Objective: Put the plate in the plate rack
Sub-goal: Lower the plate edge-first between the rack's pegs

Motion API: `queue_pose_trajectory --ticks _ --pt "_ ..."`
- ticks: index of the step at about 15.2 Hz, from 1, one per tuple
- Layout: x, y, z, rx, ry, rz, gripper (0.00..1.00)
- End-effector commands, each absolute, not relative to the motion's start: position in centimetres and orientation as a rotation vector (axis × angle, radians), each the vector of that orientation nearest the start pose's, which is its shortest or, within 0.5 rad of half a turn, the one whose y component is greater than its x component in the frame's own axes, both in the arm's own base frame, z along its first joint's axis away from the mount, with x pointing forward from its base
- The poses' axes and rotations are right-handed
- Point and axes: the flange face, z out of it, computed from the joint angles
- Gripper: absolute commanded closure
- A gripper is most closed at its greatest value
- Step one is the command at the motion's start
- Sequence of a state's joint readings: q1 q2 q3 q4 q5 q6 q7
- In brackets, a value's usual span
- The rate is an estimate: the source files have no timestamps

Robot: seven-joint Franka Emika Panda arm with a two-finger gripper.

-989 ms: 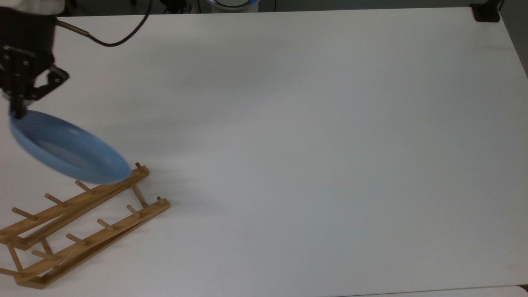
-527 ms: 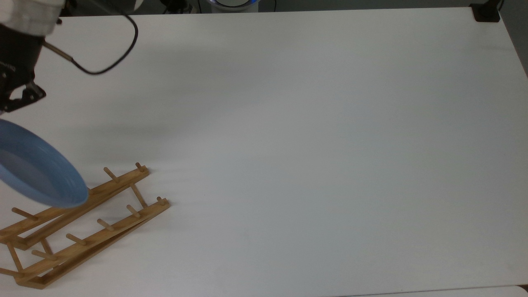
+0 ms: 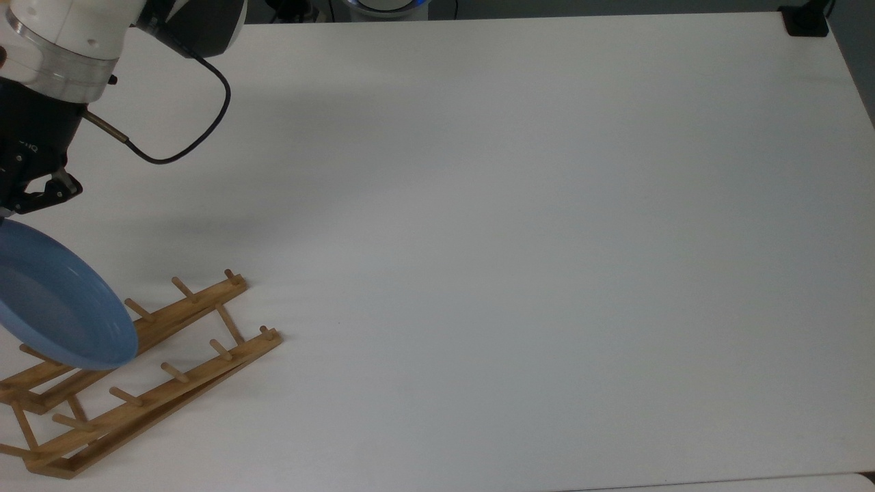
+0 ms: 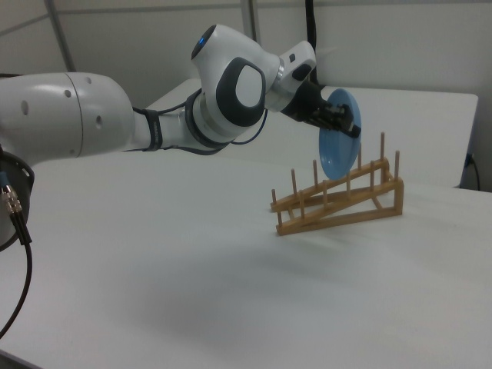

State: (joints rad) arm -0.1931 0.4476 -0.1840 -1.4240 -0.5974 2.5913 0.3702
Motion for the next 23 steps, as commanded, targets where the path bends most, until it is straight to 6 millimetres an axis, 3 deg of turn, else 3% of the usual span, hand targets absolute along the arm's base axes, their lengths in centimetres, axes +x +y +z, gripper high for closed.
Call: queue_pose_trajectory --ticks 1,5,10,13,15,16,17,19,20,23 --pt "70.5 -23.1 51.7 2.376 -0.376 0.932 1.00" --pt "71.4 -22.3 50.4 2.351 -0.393 0.942 1.00" --pt "72.8 -19.0 48.3 2.370 -0.337 0.948 1.00" --pt "73.2 -18.8 46.7 2.378 -0.322 0.926 0.93" --pt "73.1 -18.8 46.6 2.377 -0.317 0.923 0.68" --pt "73.2 -18.7 46.6 2.377 -0.316 0.924 0.65" --pt "73.1 -18.8 46.8 2.377 -0.319 0.925 0.51" --pt "73.1 -18.7 46.9 2.378 -0.322 0.929 0.38" --pt "73.1 -18.6 47.0 2.379 -0.325 0.931 0.05" --pt "73.0 -17.9 48.6 2.380 -0.425 0.998 0.00"
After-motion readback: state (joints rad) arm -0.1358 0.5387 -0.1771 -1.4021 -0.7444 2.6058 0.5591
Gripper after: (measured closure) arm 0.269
